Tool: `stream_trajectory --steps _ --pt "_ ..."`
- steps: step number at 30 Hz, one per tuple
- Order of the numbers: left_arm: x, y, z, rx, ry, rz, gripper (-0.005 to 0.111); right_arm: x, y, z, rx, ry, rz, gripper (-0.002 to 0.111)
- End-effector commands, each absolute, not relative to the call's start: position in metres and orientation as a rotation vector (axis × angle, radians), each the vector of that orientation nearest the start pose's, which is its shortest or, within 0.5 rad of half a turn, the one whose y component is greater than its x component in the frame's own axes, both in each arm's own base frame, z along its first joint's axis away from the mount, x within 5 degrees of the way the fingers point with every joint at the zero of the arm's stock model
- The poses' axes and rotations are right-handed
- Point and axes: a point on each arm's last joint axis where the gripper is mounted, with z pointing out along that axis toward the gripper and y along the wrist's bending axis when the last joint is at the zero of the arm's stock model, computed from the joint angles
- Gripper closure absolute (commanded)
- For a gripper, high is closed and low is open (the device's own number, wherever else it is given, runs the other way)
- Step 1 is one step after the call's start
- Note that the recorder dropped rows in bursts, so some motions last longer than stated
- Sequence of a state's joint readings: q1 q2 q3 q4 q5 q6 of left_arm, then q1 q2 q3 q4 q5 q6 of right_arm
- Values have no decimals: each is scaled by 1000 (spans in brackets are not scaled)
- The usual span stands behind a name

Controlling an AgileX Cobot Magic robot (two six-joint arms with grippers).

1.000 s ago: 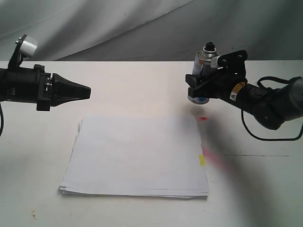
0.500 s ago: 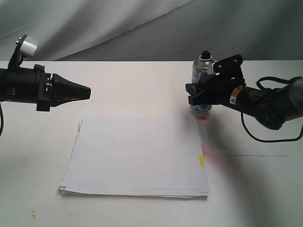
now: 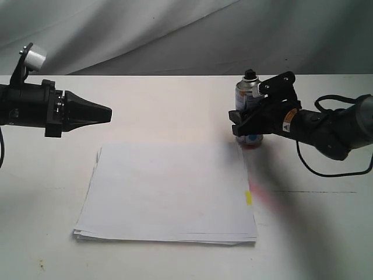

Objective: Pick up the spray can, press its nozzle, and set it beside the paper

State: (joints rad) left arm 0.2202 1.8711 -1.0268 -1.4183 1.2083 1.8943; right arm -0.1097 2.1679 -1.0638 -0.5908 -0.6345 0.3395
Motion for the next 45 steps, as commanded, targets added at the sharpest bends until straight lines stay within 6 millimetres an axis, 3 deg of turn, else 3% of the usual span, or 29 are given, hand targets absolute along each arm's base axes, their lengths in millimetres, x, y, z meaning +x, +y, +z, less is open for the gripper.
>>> stream_trajectory --steps 1,4,6,11,13,18,25,29,34,39,45 --pt "341 -10 197 804 1898 -1025 107 422 -19 104 -248 1948 180 108" --pt "341 -10 197 804 1898 -1025 107 422 -19 103 -247 1955 177 107" --pt "341 -10 197 804 1898 -1025 107 422 -19 103 -247 1955 177 96" --pt "341 -10 197 804 1898 -1025 107 420 -21 99 -242 2004 156 50" --pt "341 -10 197 804 1898 -1025 107 419 -22 97 -247 2031 138 38" --pt "341 -10 197 804 1898 -1025 107 419 -22 97 -251 2032 134 29" --pt "341 -10 197 796 1894 -1026 107 419 -23 110 -252 2018 115 28" --pt "344 -10 200 774 1881 -1024 107 418 -25 139 -250 1992 72 28" --pt "350 -8 216 750 1859 -1012 107 410 -27 190 -240 1933 9 28" --pt "342 -10 255 781 1775 -937 107 393 -27 246 -248 1855 -58 28" --pt "314 -8 318 772 1654 -830 107 364 -22 309 -234 1746 -87 28"
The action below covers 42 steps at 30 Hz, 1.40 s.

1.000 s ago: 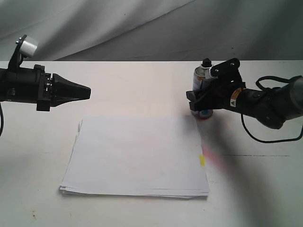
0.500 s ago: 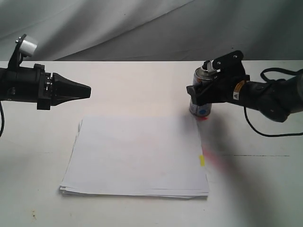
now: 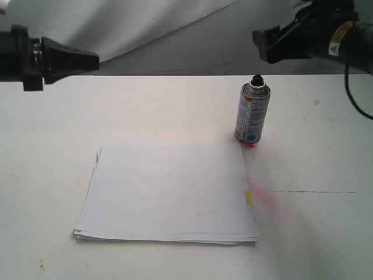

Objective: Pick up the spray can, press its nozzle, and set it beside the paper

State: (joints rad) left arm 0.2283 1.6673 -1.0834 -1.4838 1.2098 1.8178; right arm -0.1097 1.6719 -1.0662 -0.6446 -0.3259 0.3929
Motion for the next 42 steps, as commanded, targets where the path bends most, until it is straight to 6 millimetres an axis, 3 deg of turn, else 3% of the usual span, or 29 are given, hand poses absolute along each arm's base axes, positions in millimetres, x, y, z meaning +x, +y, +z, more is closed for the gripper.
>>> stream_trajectory --steps 1,7,12,16,22,28,32,35,36,42 --pt "307 -7 329 765 1643 -816 107 358 -20 318 -225 1740 -94 28" --pt "255 -15 369 799 1633 -732 107 316 -1 363 -180 1761 -155 29" --pt "205 -30 377 778 1562 -724 107 265 14 398 -161 1777 -211 32" --pt "173 -39 364 731 1529 -759 107 213 14 418 -78 1837 -233 36" --pt "149 -45 332 596 1433 -824 107 128 14 431 -107 1919 -61 46" --pt "132 -45 310 554 1463 -812 107 51 -2 430 -64 1876 103 71" --pt "123 -48 300 528 1482 -840 107 14 -8 422 -48 1841 200 93" --pt "119 -50 290 521 1497 -849 107 3 -6 407 -67 1838 268 108" --pt "118 -50 286 524 1501 -845 107 3 -5 402 -82 1839 278 108" --pt "117 -51 278 539 1507 -828 107 38 13 358 -189 1745 298 108"
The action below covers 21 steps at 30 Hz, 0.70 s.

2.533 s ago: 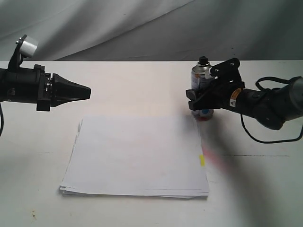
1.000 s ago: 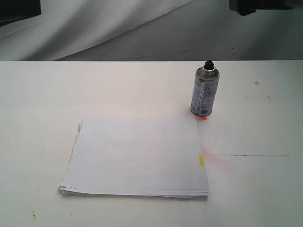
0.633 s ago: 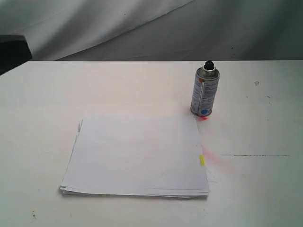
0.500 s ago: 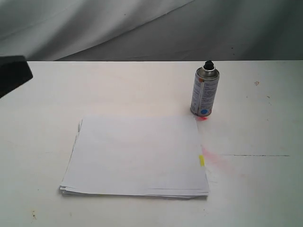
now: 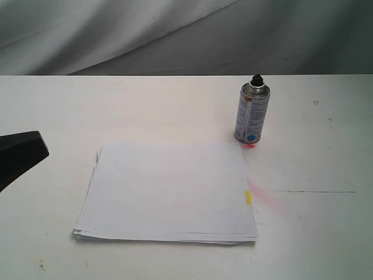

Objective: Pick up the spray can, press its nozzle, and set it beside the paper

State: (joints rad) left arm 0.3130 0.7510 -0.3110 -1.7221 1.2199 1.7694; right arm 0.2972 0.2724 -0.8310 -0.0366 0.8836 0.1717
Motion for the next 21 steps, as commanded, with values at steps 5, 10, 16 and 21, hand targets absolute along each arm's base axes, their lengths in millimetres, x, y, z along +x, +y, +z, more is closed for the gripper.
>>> stream_trajectory --steps 5,10,16,21 --pt "117 -51 277 538 1509 -829 107 72 23 317 -190 1570 293 108" --pt "116 -51 277 538 1513 -832 107 83 26 284 -183 1561 290 108" --pt "116 -51 276 542 1516 -830 107 84 26 273 -189 1600 286 108" --pt "116 -51 276 542 1516 -830 107 84 26 273 -189 1600 286 108"
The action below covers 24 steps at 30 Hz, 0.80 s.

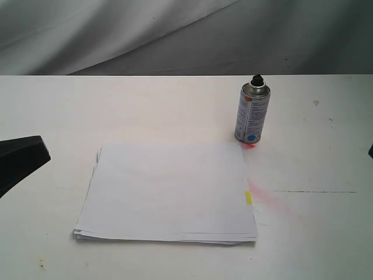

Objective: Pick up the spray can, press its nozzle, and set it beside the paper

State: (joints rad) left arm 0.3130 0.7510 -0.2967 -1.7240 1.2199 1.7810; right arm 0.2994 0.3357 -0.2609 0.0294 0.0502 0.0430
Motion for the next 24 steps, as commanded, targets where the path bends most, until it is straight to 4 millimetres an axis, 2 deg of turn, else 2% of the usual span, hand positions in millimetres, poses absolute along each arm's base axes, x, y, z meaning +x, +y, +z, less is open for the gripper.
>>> stream_trajectory --steps 1,10,14,19,21,24 --pt "116 -51 276 542 1516 -830 107 84 26 273 -189 1600 286 108" --pt "116 -51 276 545 1515 -828 107 83 26 275 -182 1587 289 108" --pt "116 -51 276 545 1515 -828 107 78 20 278 -192 1545 204 108" --pt "116 -51 276 545 1515 -828 107 74 -2 266 141 1536 111 108" --pt "116 -51 276 545 1515 -828 107 66 -10 259 277 1489 55 108" --pt "116 -51 276 545 1515 -828 107 52 -13 255 353 1437 -36 108"
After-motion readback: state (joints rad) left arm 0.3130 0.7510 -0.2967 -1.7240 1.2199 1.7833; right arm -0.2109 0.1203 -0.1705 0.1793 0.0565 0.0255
